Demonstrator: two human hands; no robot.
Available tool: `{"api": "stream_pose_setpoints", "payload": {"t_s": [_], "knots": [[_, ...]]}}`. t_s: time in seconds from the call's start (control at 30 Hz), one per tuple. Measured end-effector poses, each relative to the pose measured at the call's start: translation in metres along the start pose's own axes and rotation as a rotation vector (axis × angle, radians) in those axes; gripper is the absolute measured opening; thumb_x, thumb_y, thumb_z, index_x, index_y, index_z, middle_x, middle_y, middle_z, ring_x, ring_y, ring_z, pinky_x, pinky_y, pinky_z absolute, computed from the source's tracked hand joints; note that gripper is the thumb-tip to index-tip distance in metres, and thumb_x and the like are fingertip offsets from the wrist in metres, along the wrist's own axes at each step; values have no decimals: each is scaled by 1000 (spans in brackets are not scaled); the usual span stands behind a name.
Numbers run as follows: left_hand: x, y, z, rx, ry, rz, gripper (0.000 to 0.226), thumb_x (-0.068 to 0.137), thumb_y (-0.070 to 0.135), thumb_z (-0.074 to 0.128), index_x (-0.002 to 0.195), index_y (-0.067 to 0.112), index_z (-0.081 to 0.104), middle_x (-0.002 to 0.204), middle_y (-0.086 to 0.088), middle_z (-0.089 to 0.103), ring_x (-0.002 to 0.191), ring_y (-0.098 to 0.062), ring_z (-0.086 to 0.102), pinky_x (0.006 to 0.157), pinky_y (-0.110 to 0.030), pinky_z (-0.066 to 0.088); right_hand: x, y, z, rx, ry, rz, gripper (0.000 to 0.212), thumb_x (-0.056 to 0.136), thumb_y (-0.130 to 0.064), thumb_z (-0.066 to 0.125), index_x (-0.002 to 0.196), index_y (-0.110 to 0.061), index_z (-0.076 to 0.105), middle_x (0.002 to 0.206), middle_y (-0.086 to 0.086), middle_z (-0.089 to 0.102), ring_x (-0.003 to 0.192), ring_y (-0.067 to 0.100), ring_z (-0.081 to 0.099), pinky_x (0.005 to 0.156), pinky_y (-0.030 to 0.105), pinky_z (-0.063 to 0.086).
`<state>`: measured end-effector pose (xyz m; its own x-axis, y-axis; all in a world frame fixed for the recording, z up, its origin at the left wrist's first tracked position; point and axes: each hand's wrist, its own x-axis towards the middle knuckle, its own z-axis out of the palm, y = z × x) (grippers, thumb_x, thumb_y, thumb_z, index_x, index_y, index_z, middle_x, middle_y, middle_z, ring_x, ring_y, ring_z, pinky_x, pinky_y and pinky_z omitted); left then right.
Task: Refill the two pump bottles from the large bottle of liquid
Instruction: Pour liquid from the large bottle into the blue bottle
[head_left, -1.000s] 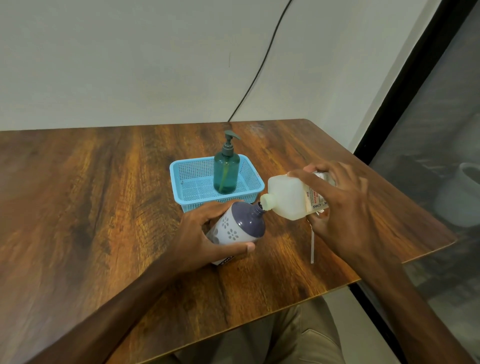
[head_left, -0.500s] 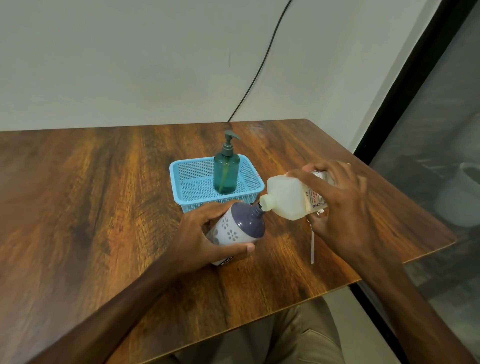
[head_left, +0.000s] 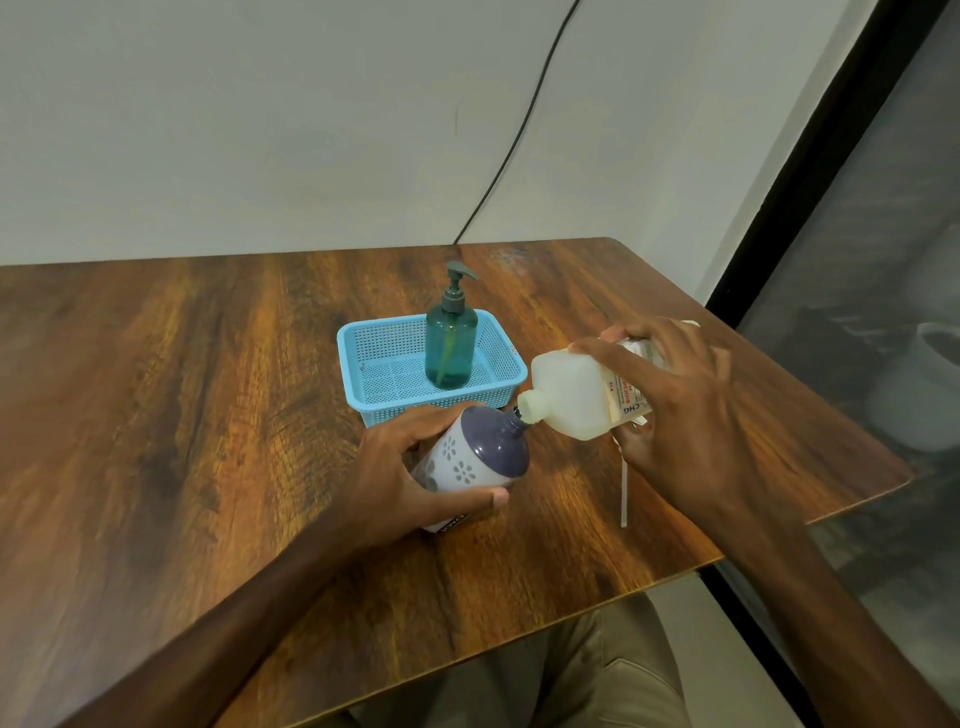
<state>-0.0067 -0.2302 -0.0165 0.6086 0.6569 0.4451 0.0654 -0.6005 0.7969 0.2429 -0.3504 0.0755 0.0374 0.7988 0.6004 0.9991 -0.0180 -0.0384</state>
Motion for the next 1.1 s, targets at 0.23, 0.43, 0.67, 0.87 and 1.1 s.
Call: {"api": "stream_pose_setpoints", "payload": {"t_s": [0.23, 0.43, 0.67, 0.87, 1.1], "knots": [[0, -2, 1, 6, 4, -16, 73, 64, 62, 90, 129, 42, 65, 125, 25, 71, 118, -1, 67, 93, -17, 56, 0, 0, 0, 19, 17, -18, 92, 51, -9, 93, 133, -32, 57, 131, 3, 54, 125, 26, 41, 95, 50, 35], [0, 1, 0, 17, 7, -1, 70, 65, 61, 91, 128, 47, 64, 127, 31, 68, 118, 1, 66, 92, -13, 54, 0, 3, 2, 6, 16, -15, 98, 49, -10, 93, 134, -36, 52, 132, 0, 51, 126, 26, 41, 96, 50, 35], [0, 0, 0, 10, -4, 2, 75, 66, 56, 93, 133, 34, 68, 127, 22, 71, 120, -6, 67, 95, -24, 58, 1, 3, 3, 25, 9, -18, 96, 51, -10, 92, 134, -37, 51, 132, -1, 51, 126, 26, 42, 96, 49, 34], [0, 0, 0, 31, -7, -17, 78, 65, 53, 95, 134, 27, 69, 128, 19, 72, 120, -4, 67, 95, -23, 57, 2, 1, 1, 30, -1, -17, 95, 52, -9, 92, 133, -37, 51, 132, 0, 52, 127, 28, 44, 98, 50, 34], [0, -1, 0, 30, -8, -16, 79, 64, 50, 97, 134, 25, 70, 128, 19, 72, 120, -3, 67, 95, -21, 56, 3, 2, 1, 29, 9, -27, 94, 51, -9, 92, 132, -36, 54, 131, 0, 53, 125, 26, 44, 95, 49, 36]]}}
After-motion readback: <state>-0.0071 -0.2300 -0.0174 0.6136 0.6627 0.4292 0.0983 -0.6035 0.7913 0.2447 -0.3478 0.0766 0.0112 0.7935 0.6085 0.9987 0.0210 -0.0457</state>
